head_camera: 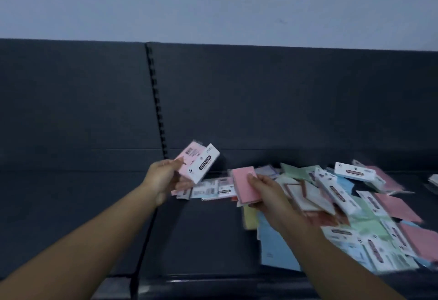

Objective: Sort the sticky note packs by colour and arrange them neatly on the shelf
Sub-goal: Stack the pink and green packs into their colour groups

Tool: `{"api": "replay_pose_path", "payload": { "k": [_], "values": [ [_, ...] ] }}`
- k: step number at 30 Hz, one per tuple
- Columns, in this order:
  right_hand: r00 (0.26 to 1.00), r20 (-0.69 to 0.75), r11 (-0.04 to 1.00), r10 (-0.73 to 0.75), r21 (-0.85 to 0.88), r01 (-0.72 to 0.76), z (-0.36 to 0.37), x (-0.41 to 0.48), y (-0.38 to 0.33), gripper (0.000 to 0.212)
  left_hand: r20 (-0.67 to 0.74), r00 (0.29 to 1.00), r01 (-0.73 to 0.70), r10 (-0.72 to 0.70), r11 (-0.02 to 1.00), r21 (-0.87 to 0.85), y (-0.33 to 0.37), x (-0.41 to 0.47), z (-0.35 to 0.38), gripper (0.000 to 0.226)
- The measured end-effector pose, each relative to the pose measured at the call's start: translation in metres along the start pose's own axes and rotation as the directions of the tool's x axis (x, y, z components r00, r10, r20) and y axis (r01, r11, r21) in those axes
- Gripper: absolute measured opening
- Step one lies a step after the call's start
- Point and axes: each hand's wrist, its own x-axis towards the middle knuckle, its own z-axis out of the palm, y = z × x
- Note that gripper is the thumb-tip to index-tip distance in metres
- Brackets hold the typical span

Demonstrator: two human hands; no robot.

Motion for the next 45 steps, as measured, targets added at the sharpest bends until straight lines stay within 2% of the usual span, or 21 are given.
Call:
{"api": "replay_pose_path", "payload": {
  "k": [2,5,8,12,14,17,19,21,22,24,28,29,30,32,36,39,42,45],
  "values": [
    [0.999,0.042,1.000,0.023,0.002,-0.024,0.035,0.002,0.006,0.015,-0.034,0.997,0.072,-0.075,0.994,-0.083,0.002,-0.008,-0.040,0.003],
    [0.986,0.165,0.999,0.035,-0.002,-0.035,0.098,-0.003,0.014,0.012,-0.067,0.992,0.101,-0.109,0.988,-0.115,0.000,-0.025,-0.106,0.012],
    [0.958,0.285,0.998,0.044,0.037,-0.057,0.175,-0.020,0.020,0.017,-0.132,0.987,0.078,-0.090,0.992,-0.095,-0.001,-0.050,-0.173,0.028],
    [0.895,0.442,0.994,0.063,0.056,-0.097,0.285,-0.056,0.032,0.009,-0.209,0.976,0.039,-0.061,0.993,-0.110,0.002,-0.082,-0.258,0.063],
    [0.859,0.508,0.994,0.065,0.042,-0.100,0.331,-0.074,0.042,0.010,-0.209,0.977,0.029,-0.039,0.998,-0.047,0.002,-0.095,-0.297,0.051],
    [0.824,0.560,0.993,0.082,0.020,-0.113,0.385,-0.097,0.061,0.010,-0.171,0.984,0.033,-0.047,0.996,-0.084,0.001,-0.110,-0.351,0.029],
    [0.817,0.567,0.991,0.106,0.010,-0.136,0.412,-0.107,0.073,0.009,-0.101,0.993,0.051,-0.062,0.993,-0.110,0.000,-0.119,-0.381,0.034],
    [0.817,0.562,0.984,0.130,0.030,-0.178,0.434,-0.112,0.081,0.011,-0.061,0.997,0.038,-0.045,0.993,-0.111,-0.003,-0.118,-0.409,0.057],
    [0.821,0.553,0.979,0.144,0.041,-0.199,0.443,-0.113,0.084,0.012,-0.069,0.997,0.023,-0.031,0.994,-0.104,-0.005,-0.115,-0.421,0.060],
    [0.832,0.527,0.971,0.174,0.050,-0.234,0.459,-0.112,0.085,0.012,-0.139,0.990,-0.042,0.035,0.998,-0.048,-0.007,-0.109,-0.438,0.051],
    [0.863,0.462,0.949,0.206,0.120,-0.291,0.486,-0.093,0.086,0.010,-0.339,0.922,-0.174,0.188,0.982,0.073,-0.010,-0.089,-0.456,0.007],
    [0.871,0.446,0.942,0.206,0.151,-0.300,0.492,-0.085,0.088,0.014,-0.411,0.890,-0.169,0.198,0.980,0.105,-0.012,-0.079,-0.462,0.021],
    [0.877,0.434,0.934,0.207,0.178,-0.309,0.496,-0.077,0.091,0.019,-0.463,0.867,-0.143,0.182,0.983,0.118,-0.016,-0.068,-0.469,0.031],
    [0.883,0.414,0.927,0.223,0.191,-0.323,0.504,-0.060,0.098,0.025,-0.493,0.862,-0.102,0.120,0.993,0.065,-0.018,-0.043,-0.480,0.034],
    [0.889,0.403,0.957,0.215,0.095,-0.274,0.529,-0.020,0.105,0.022,-0.401,0.916,0.001,-0.015,0.999,-0.035,-0.012,0.006,-0.493,0.027],
    [0.875,0.445,0.977,0.188,0.005,-0.212,0.555,0.007,0.102,0.011,-0.349,0.927,0.105,-0.136,0.989,-0.106,-0.002,0.044,-0.498,0.021],
    [0.868,0.463,0.983,0.182,-0.114,-0.145,0.579,0.027,0.104,0.007,-0.340,0.924,0.135,-0.177,0.980,-0.143,0.003,0.077,-0.505,0.021],
    [0.901,0.409,0.973,0.146,-0.224,-0.056,0.599,0.046,0.113,0.007,-0.293,0.931,0.165,-0.217,0.967,-0.192,0.009,0.101,-0.511,0.023]
  ]
}}
